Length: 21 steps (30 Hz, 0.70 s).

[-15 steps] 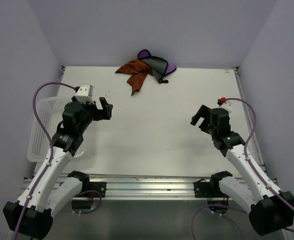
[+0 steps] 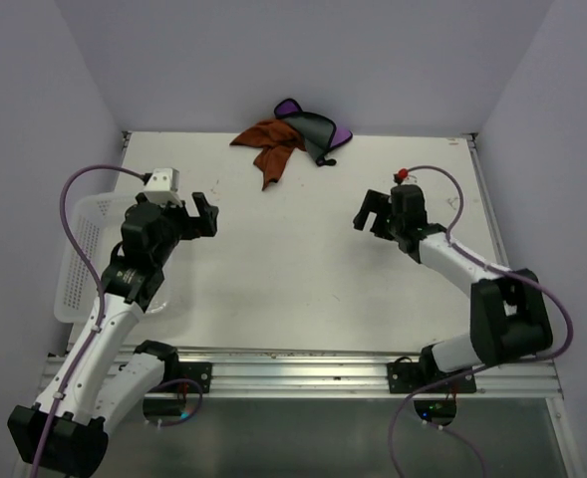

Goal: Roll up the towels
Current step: Grab a towel with the right arm

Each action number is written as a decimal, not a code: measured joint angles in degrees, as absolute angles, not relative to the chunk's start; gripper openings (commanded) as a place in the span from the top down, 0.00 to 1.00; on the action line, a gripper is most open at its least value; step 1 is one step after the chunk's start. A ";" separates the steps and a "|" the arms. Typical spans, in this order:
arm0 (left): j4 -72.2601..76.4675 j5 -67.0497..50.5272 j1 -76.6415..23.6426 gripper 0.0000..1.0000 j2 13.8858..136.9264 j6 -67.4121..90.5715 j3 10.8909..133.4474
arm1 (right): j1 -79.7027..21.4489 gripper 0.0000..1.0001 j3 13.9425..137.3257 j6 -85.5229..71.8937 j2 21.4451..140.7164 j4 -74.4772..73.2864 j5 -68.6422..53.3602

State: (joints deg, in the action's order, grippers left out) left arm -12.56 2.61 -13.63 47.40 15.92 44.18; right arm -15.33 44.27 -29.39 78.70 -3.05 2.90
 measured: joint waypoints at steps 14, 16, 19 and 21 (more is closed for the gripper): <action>-12.86 1.96 -13.56 0.00 48.29 16.75 44.18 | -16.62 0.15 101.38 -28.91 125.73 -3.95 -2.57; -12.91 1.96 -13.56 0.00 49.01 16.91 44.18 | -16.60 0.17 109.34 -28.82 131.72 -5.30 -2.48; -12.93 1.93 -13.56 0.00 50.30 16.93 44.18 | -16.60 0.21 120.14 -28.69 140.00 -6.92 -1.87; -12.95 1.91 -13.56 0.00 51.27 16.93 44.18 | -16.62 0.23 125.14 -28.64 144.44 -7.44 -0.84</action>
State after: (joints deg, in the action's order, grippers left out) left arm -12.95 1.91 -13.56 51.27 16.93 44.18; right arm -16.62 125.14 -28.64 144.44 -7.44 -0.84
